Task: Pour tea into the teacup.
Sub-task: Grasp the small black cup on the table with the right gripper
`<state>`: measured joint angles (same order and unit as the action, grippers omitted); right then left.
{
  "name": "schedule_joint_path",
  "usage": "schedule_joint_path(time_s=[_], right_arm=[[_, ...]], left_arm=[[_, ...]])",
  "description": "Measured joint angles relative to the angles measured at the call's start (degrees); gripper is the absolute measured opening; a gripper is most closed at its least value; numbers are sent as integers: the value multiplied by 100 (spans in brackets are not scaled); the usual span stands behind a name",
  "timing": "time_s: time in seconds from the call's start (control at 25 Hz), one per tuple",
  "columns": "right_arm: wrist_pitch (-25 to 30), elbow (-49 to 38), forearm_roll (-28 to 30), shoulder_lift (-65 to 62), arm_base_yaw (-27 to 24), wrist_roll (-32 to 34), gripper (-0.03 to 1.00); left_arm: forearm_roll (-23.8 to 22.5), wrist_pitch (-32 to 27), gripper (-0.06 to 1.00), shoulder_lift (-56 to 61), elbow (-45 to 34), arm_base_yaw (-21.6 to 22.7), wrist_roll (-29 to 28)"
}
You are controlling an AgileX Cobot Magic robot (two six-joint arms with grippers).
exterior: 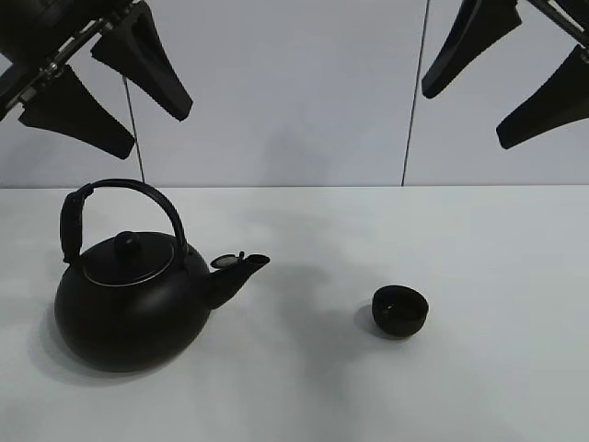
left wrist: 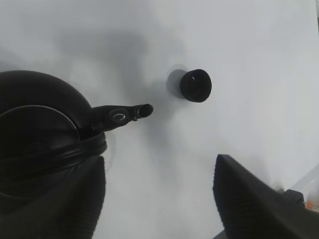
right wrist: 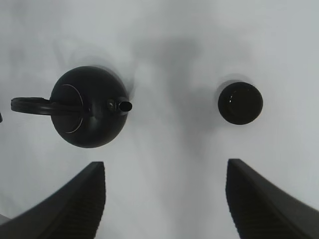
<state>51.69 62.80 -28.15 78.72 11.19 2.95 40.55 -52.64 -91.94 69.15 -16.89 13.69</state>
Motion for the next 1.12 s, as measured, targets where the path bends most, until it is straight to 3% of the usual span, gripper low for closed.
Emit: schedule_joint_path(time_s=[0.36, 0.72, 0.92, 1.12], right_arm=[[-18, 0, -1, 0, 0, -29, 47], [478, 0, 485, 0, 0, -907, 47], [689, 0, 589, 0, 0, -1237, 56], [846, 0, 709, 0, 0, -1155, 58]], left_arm=[[0, 0, 46, 0, 0, 0, 0], [0, 0, 46, 0, 0, 0, 0], [0, 0, 46, 0, 0, 0, 0], [-5, 0, 46, 0, 0, 0, 0]])
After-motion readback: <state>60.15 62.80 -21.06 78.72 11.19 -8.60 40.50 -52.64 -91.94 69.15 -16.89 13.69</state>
